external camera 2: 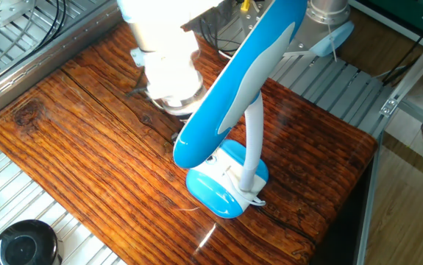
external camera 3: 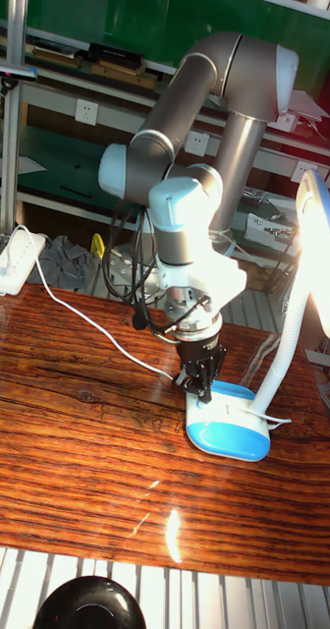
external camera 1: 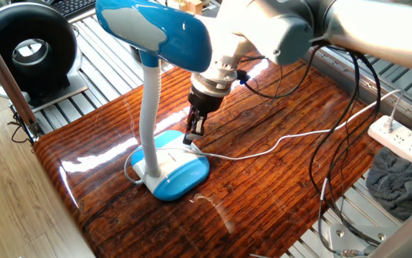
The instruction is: Turn on the desk lamp by pressing the button
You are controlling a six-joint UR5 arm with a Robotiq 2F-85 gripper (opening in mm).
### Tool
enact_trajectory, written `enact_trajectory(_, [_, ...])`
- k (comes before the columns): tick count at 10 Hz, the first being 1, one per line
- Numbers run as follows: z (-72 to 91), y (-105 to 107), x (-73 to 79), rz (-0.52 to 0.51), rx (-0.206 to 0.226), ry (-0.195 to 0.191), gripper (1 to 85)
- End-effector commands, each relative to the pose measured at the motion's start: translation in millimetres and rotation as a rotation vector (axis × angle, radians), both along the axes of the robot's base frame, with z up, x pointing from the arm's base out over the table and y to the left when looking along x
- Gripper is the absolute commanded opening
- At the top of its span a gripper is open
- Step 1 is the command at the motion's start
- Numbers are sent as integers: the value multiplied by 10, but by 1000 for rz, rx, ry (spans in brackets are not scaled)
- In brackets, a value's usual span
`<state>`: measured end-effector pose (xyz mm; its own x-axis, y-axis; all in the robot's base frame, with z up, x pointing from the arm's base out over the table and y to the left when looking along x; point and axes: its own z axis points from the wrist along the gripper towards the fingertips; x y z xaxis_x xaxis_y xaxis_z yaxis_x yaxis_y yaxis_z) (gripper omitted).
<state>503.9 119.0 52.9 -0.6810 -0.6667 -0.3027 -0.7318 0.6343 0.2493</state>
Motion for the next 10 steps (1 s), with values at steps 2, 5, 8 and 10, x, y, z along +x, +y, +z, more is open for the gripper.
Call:
enact_trajectory(2, [242,-490,301,-97,-140,-30,10])
enact_trajectory(5, [217,-629,556,-144,-203,-83,10])
enact_trajectory(8, [200,-709,615,-266,-220,-63,10])
enact_trajectory(10, [187,-700,593,-262,-215,-49,10])
